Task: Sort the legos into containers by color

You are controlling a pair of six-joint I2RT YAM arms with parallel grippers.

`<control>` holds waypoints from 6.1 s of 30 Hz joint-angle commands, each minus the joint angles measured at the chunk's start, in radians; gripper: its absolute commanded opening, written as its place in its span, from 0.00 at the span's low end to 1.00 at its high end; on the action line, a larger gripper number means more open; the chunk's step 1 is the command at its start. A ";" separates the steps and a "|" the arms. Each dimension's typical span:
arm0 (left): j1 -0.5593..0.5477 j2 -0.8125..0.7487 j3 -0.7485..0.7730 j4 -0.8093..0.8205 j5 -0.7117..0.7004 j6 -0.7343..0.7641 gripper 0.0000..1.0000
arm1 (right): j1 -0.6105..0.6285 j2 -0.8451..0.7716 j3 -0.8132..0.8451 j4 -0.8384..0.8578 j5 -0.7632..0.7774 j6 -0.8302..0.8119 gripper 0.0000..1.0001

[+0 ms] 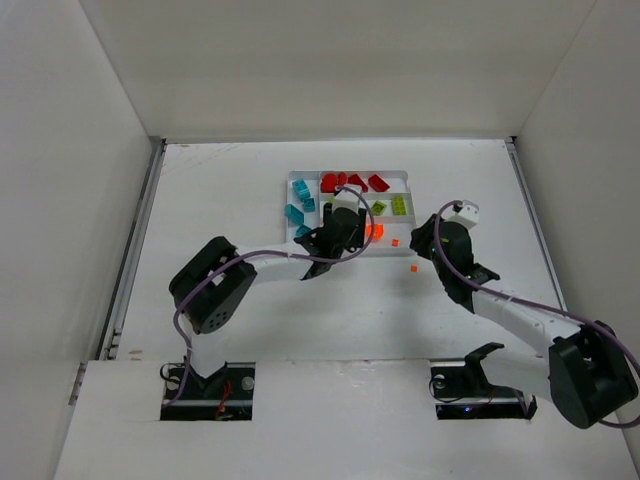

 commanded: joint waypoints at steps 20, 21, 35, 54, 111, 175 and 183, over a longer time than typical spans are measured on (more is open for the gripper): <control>0.103 -0.614 -0.552 0.213 0.071 -0.200 0.50 | 0.117 -0.055 -0.047 -0.322 0.230 0.227 0.42; 0.103 -0.619 -0.562 0.222 0.072 -0.202 0.50 | 0.119 -0.047 -0.044 -0.325 0.223 0.240 0.45; 0.098 -0.624 -0.595 0.257 0.074 -0.213 0.50 | 0.135 0.120 0.040 -0.295 0.174 0.274 0.46; 0.118 -0.696 -0.630 0.288 0.097 -0.234 0.50 | 0.203 0.336 0.228 -0.542 0.375 0.633 0.37; -0.349 0.404 0.415 -0.108 -0.226 -0.093 0.31 | -0.256 -0.406 -0.015 -0.203 -0.070 0.122 0.34; -0.287 -0.099 -0.095 0.025 -0.097 -0.133 0.20 | -0.157 -0.362 -0.073 -0.175 -0.037 0.122 0.36; -0.248 -0.252 -0.200 0.025 -0.136 -0.133 0.45 | -0.151 -0.412 -0.082 -0.186 -0.037 0.109 0.41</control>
